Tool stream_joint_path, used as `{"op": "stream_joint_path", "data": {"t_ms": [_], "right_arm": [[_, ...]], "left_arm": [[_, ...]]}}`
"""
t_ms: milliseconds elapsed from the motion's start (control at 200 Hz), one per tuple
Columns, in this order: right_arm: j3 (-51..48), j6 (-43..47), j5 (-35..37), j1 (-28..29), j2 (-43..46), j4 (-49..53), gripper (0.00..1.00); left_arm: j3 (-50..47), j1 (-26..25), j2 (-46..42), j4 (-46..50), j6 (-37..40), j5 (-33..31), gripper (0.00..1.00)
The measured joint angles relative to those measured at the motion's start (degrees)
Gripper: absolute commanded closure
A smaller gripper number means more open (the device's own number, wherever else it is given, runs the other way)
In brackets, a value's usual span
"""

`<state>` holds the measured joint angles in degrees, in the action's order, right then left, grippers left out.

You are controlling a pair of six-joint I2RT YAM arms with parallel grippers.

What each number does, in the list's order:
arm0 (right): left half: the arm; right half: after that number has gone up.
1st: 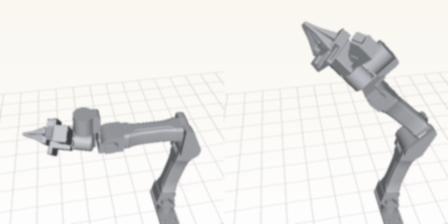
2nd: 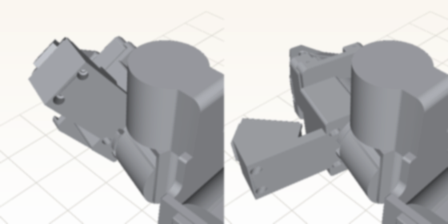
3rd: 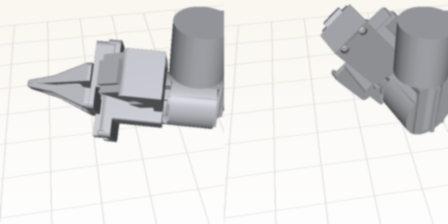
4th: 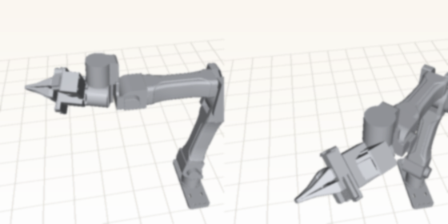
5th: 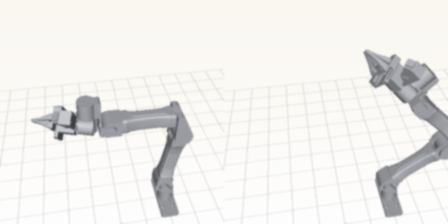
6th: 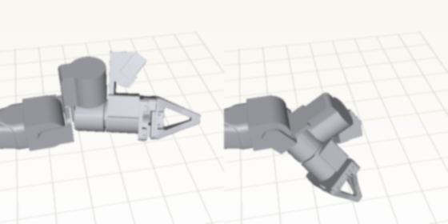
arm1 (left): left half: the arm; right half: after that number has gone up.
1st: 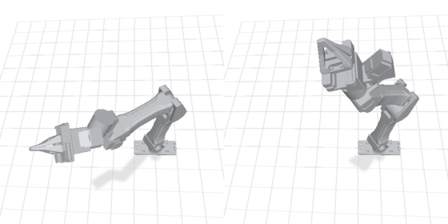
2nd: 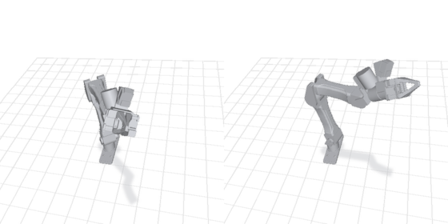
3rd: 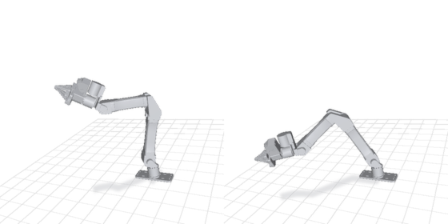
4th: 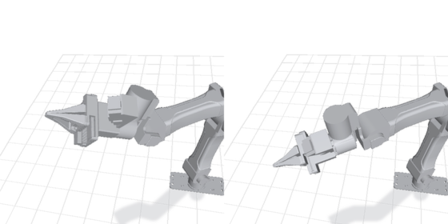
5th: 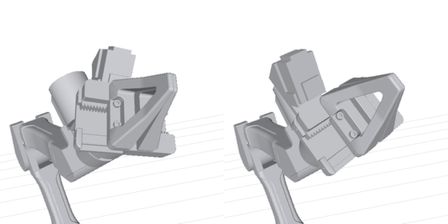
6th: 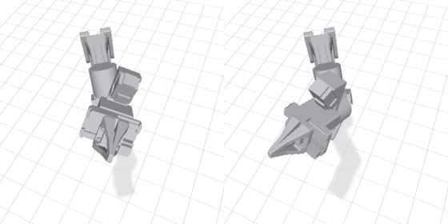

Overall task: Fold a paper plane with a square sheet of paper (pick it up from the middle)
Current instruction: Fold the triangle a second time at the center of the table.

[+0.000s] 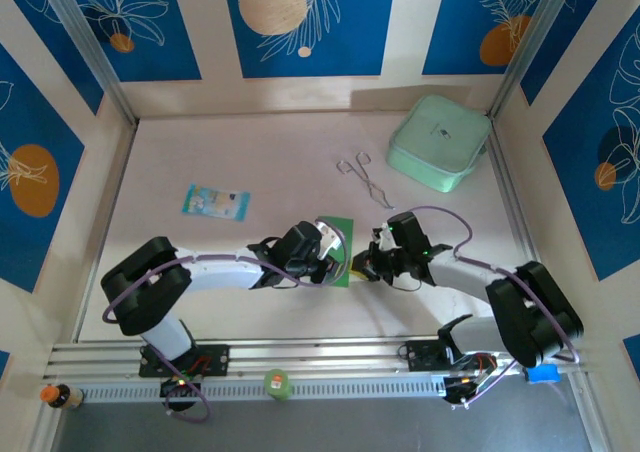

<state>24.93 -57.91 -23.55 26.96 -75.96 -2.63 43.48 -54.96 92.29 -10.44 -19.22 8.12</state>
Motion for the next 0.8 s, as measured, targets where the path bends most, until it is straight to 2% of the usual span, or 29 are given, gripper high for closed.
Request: {"op": "stream_joint_path", "data": {"t_ms": [185,625,800], "right_arm": [[1.79,-1.11,-0.11,1.60,-4.28,-2.75,0.97],[1.62,-4.57,7.87,7.28,-6.97,-4.52,1.00],[1.49,-5.20,9.44,7.87,-8.96,-5.22,1.00]], "left_arm": [[0.00,0.09,0.00,0.44,-0.02,0.22,1.00],[-0.33,0.74,0.00,-0.28,-3.02,0.24,1.00],[-0.33,0.81,0.00,0.61,-2.69,0.46,0.92]]}}
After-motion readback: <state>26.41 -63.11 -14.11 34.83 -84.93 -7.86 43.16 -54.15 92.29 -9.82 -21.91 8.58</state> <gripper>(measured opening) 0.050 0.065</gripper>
